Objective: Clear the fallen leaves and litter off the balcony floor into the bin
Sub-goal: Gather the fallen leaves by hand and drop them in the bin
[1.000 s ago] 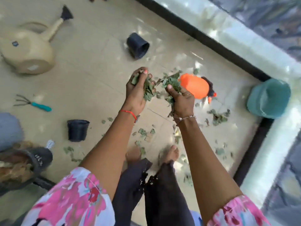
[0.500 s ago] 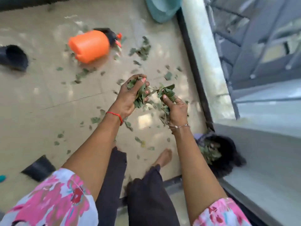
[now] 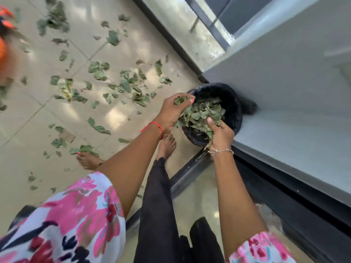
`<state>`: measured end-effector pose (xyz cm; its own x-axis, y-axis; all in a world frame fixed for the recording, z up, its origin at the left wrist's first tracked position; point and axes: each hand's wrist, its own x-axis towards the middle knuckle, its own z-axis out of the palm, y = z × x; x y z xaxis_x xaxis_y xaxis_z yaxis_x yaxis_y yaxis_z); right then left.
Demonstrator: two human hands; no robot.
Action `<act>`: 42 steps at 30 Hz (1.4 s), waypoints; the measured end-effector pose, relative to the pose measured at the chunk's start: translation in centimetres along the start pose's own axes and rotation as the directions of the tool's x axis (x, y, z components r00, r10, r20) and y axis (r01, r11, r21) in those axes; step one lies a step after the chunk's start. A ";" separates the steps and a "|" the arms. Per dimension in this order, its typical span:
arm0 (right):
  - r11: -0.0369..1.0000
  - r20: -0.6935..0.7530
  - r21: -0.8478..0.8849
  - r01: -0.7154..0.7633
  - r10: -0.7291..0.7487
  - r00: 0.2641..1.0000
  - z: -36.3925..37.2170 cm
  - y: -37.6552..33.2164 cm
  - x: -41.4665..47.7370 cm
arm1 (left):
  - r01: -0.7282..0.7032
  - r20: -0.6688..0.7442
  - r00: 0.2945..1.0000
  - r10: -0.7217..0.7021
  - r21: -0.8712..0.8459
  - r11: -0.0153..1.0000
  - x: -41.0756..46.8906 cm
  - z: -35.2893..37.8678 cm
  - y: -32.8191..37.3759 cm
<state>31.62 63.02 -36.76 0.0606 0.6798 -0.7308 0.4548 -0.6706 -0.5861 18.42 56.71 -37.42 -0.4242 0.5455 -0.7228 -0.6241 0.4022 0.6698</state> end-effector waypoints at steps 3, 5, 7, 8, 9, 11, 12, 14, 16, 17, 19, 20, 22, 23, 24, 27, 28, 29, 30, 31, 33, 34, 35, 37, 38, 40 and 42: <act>0.999 -0.039 -0.031 0.027 -0.028 0.999 -1.5 1.4 2.7 | 0.005 -0.019 1.000 -0.002 0.134 0.991 1.8 4.3 -2.2; 0.991 -0.040 -0.123 0.051 -0.056 0.998 -1.8 2.2 4.3 | 0.104 0.026 0.993 -0.112 0.206 0.973 2.9 6.5 -3.5; 0.965 0.004 -0.254 0.062 -0.063 0.998 -1.5 2.7 5.4 | 0.247 0.070 0.957 -0.282 0.318 0.915 3.4 8.0 -4.0; 0.952 0.018 -0.299 0.070 -0.067 0.998 -1.4 2.8 5.7 | 0.283 0.081 0.940 -0.332 0.362 0.888 3.6 8.4 -4.1; 0.942 0.022 -0.325 0.083 -0.080 0.997 -1.3 2.7 5.9 | 0.288 0.087 0.935 -0.345 0.386 0.876 3.7 8.5 -4.2; 0.914 -0.010 -0.386 0.127 -0.141 0.990 -1.3 2.2 6.2 | 0.255 0.111 0.942 -0.317 0.378 0.890 3.6 8.1 -4.4; 0.899 -0.044 -0.414 0.142 -0.175 0.984 -1.2 1.8 6.1 | 0.228 0.115 0.951 -0.287 0.364 0.903 3.4 7.7 -4.4; 0.881 -0.094 -0.445 0.163 -0.226 0.970 -0.5 1.0 5.7 | 0.177 0.044 0.977 -0.208 0.376 0.910 3.0 6.3 -4.0; 0.852 -0.063 -0.485 0.199 -0.261 0.963 1.0 0.2 4.8 | 0.135 -0.040 0.991 -0.130 0.378 0.916 2.9 4.3 -3.5; 0.831 -0.026 -0.510 0.224 -0.275 0.961 2.0 -0.1 4.3 | 0.120 -0.056 0.993 -0.107 0.370 0.921 2.7 3.1 -3.0; 0.767 0.078 -0.565 0.303 -0.316 0.946 4.3 -0.7 3.0 | 0.084 -0.072 0.996 -0.061 0.386 0.919 2.3 0.4 -1.9; 0.727 0.129 -0.594 0.345 -0.337 0.933 5.6 -0.8 2.3 | 0.069 -0.072 0.996 -0.043 0.406 0.911 2.1 -1.2 -1.5; 0.652 0.228 -0.631 0.422 -0.364 0.903 8.7 -1.0 0.7 | 0.045 -0.079 0.997 -0.011 0.442 0.896 1.7 -5.1 -0.8; 0.626 0.272 -0.637 0.451 -0.365 0.890 10.0 -1.0 -0.1 | 0.041 -0.084 0.996 -0.002 0.463 0.885 1.5 -6.8 -0.5; 0.591 0.329 -0.638 0.493 -0.370 0.869 11.7 -0.9 -1.1 | 0.041 -0.103 0.995 0.009 0.480 0.876 1.2 -9.0 -0.1; 0.490 0.481 -0.633 0.599 -0.357 0.801 16.6 -0.3 -4.1 | 0.039 -0.163 0.985 0.051 0.507 0.861 0.1 -15.3 0.8; 0.458 0.523 -0.629 0.628 -0.349 0.778 18.0 0.0 -5.1 | 0.044 -0.182 0.982 0.058 0.512 0.858 -0.3 -17.0 1.0; 0.420 0.576 -0.618 0.664 -0.333 0.747 19.8 0.3 -6.3 | 0.052 -0.213 0.975 0.068 0.508 0.860 -0.9 -19.2 1.1; 0.382 0.627 -0.604 0.699 -0.314 0.713 21.5 0.6 -7.4 | 0.063 -0.241 0.968 0.069 0.501 0.863 -1.4 -21.2 1.0; 0.340 0.677 -0.590 0.732 -0.285 0.678 23.2 0.9 -8.7 | 0.079 -0.276 0.959 0.065 0.481 0.873 -2.0 -23.4 0.9; 0.258 0.747 -0.573 0.778 -0.228 0.625 26.2 1.4 -10.9 | 0.110 -0.339 0.939 0.051 0.439 0.892 -3.2 -26.9 0.5; 0.205 0.783 -0.556 0.806 -0.195 0.590 28.0 1.8 -12.2 | 0.124 -0.380 0.924 0.045 0.409 0.904 -4.1 -29.0 0.1; 0.153 0.814 -0.539 0.828 -0.160 0.559 29.6 2.3 -13.4 | 0.133 -0.408 0.912 0.037 0.379 0.916 -4.9 -30.8 -0.3; 0.039 0.869 -0.486 0.873 -0.081 0.487 32.8 3.4 -16.1 | 0.147 -0.469 0.883 0.021 0.319 0.936 -6.8 -34.5 -1.3; -0.007 0.887 -0.460 0.888 -0.045 0.459 34.1 3.8 -17.2 | 0.153 -0.495 0.868 0.016 0.299 0.942 -7.5 -36.1 -1.8; -0.088 0.912 -0.404 0.910 0.039 0.409 37.3 5.2 -20.2 | 0.163 -0.566 0.825 -0.002 0.235 0.958 -9.5 -39.8 -3.1; -0.163 0.931 -0.329 0.930 0.110 0.349 40.3 6.7 -23.3 | 0.164 -0.628 0.778 -0.024 0.166 0.972 -11.6 -43.1 -4.5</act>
<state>-2.54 30.68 -37.76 -0.7558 -0.1128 -0.6450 0.2746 0.8396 -0.4686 -2.15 16.84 -39.34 -0.7274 -0.0472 -0.6846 -0.5673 0.6026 0.5612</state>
